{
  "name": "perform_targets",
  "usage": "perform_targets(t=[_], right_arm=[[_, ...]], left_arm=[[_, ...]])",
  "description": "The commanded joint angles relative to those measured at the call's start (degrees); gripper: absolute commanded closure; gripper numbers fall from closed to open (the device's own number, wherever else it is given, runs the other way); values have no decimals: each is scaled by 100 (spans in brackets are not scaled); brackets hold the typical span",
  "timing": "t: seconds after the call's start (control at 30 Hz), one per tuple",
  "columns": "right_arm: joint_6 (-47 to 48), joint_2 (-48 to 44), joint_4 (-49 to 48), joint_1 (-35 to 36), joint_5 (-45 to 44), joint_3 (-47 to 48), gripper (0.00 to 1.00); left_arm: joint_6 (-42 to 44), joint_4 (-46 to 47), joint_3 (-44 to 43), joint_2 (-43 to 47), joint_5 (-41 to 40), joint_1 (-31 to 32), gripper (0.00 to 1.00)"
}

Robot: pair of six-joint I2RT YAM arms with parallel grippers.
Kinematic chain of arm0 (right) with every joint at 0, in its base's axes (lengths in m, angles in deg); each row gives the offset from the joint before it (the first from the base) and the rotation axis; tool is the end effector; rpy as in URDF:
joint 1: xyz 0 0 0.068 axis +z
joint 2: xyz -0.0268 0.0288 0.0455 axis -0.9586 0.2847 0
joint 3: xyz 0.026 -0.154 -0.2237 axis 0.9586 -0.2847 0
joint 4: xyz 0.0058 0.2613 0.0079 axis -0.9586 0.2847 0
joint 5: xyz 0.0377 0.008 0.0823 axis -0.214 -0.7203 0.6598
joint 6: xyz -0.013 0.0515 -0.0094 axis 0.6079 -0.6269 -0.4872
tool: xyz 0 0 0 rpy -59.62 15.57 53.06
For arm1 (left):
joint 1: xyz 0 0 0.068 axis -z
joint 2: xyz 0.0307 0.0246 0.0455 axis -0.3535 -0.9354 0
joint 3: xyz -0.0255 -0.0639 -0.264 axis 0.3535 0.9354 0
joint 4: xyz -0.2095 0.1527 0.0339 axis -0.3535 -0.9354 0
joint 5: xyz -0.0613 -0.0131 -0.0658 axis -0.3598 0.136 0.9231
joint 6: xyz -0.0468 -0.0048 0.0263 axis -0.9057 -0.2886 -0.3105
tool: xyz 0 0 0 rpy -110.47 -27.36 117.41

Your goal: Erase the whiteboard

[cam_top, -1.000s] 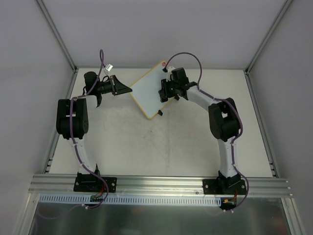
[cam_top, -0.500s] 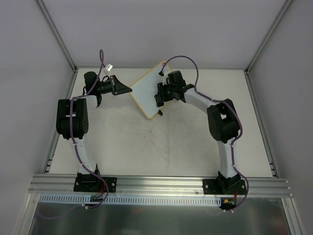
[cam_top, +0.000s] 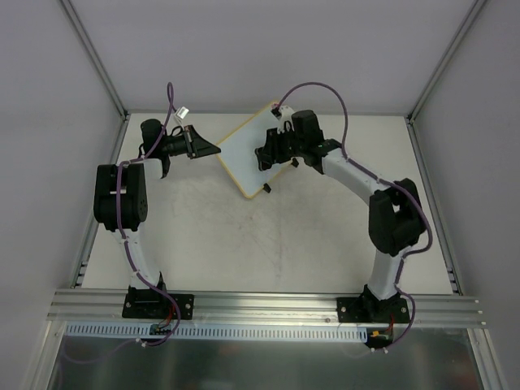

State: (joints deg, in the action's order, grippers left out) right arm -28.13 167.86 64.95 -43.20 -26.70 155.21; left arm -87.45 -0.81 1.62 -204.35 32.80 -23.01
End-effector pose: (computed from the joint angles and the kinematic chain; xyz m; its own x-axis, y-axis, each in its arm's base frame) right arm 0.3827 0.2394 0.2626 -0.3764 -0.2763 -0.8843 -0.7794 0.6104 0.1410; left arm 0.4274 -0.0161 0.2073 -0.6462 -0.2578 -0.7183 0.6528 0.3008 -0.6952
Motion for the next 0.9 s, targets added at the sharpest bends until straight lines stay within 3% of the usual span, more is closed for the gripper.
perform_targets(t=[0.0,0.33,0.43,0.47,0.53,0.63,0.87], right_arm=[[143,-1157,-181,-11,-133,-41,100],[363,-2203,-146,-196,-969,-1122,100],[311,-2440,-155,-266,-916,-1429,100],[319,-2493,-164,-275,-908,-1491,100],[345,-2608,-155,-310,-872,-1666,100],[380,-2819,-155,-363,-837,-1869,100],[337,-3407,-164,-503,-952,-2449,100]], left_arm=[[-112,215,20,266,556,160,100],[-235,321,73,266,425,108,99],[-270,338,91,248,381,46,91],[-323,417,108,248,372,37,82],[-420,557,152,239,380,28,80],[-447,646,179,283,407,20,64],[-490,785,310,380,293,-24,53]])
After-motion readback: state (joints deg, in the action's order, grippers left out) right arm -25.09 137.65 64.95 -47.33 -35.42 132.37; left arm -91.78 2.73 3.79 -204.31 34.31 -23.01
